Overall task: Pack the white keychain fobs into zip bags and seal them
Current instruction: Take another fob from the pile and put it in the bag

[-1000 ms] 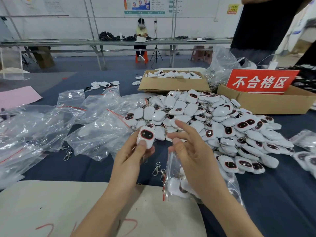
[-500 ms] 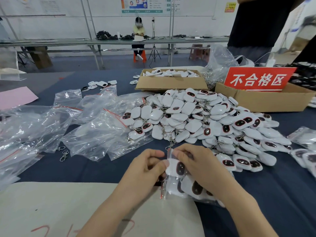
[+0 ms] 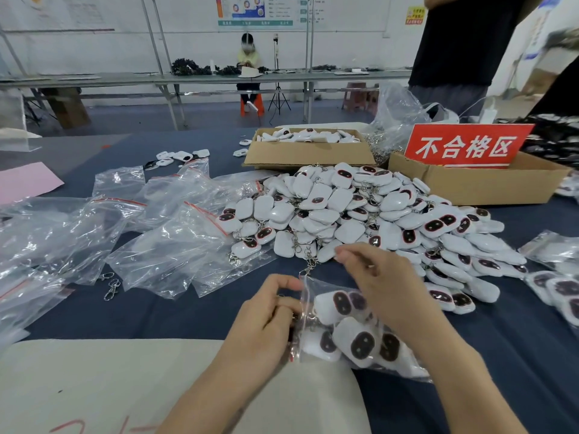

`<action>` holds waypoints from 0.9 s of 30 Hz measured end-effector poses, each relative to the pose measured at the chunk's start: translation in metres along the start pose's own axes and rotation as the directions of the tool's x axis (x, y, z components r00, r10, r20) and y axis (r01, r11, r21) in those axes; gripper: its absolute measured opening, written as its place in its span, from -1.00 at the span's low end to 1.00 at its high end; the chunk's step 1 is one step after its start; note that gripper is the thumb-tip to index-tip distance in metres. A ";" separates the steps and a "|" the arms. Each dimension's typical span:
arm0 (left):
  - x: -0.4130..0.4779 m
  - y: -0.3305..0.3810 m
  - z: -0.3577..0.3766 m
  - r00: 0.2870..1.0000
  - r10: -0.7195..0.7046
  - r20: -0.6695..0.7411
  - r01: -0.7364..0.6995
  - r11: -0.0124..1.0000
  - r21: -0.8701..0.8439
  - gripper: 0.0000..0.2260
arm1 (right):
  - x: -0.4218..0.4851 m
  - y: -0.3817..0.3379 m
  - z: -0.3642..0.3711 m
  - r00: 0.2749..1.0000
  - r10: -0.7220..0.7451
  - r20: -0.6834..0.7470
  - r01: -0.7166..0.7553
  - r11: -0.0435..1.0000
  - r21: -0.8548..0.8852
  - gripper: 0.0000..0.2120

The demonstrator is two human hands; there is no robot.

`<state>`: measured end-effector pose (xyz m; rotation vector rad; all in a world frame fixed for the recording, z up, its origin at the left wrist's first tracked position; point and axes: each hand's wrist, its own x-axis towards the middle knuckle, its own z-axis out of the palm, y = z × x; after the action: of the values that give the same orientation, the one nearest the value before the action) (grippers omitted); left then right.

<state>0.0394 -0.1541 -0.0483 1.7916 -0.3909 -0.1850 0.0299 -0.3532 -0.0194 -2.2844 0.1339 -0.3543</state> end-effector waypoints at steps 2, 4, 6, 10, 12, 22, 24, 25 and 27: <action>0.000 -0.005 0.000 0.998 0.054 0.041 -0.058 0.992 0.112 -0.52 | 0.001 0.014 -0.012 0.990 0.031 -0.137 -0.050 0.988 -0.144 -0.78; -0.001 -0.007 0.001 0.987 0.111 0.114 -0.138 0.953 0.269 -0.52 | 0.000 0.026 -0.018 0.979 0.086 -0.187 -0.137 0.949 -0.285 -0.76; 0.000 -0.008 0.000 0.972 0.177 0.155 -0.224 0.898 0.378 -0.50 | -0.003 0.031 -0.019 0.978 0.138 -0.156 -0.190 0.894 -0.405 -0.73; 0.002 -0.006 -0.003 0.978 0.209 -0.016 -0.195 0.933 0.301 -0.44 | -0.004 0.031 -0.013 0.981 0.171 -0.097 -0.196 0.831 -0.521 -0.63; 0.004 -0.005 -0.005 0.979 0.163 -0.124 -0.133 0.967 0.217 -0.48 | -0.002 0.029 -0.012 0.977 0.157 -0.146 -0.208 0.867 -0.454 -0.64; 0.005 -0.006 -0.005 0.981 0.084 -0.176 -0.061 0.989 0.133 -0.55 | 0.021 0.016 -0.003 0.953 0.108 -0.284 -0.227 0.873 -0.432 -0.64; 0.005 -0.007 -0.004 0.981 0.078 -0.175 -0.058 0.991 0.118 -0.55 | 0.021 0.015 0.000 0.946 0.086 -0.312 -0.198 0.916 -0.348 -0.73; 0.005 -0.007 -0.004 0.979 0.081 -0.187 -0.064 0.993 0.096 -0.55 | 0.020 0.015 0.000 0.943 0.071 -0.324 -0.172 0.940 -0.294 -0.74; 0.004 -0.006 -0.002 0.962 0.108 -0.252 -0.102 0.994 0.036 -0.59 | 0.018 0.007 -0.008 0.939 0.028 -0.344 -0.080 0.987 -0.141 -0.71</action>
<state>0.0446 -0.1522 -0.0531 1.7850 -0.3044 0.1238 0.0448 -0.3676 -0.0154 -2.3446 0.4128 -0.7333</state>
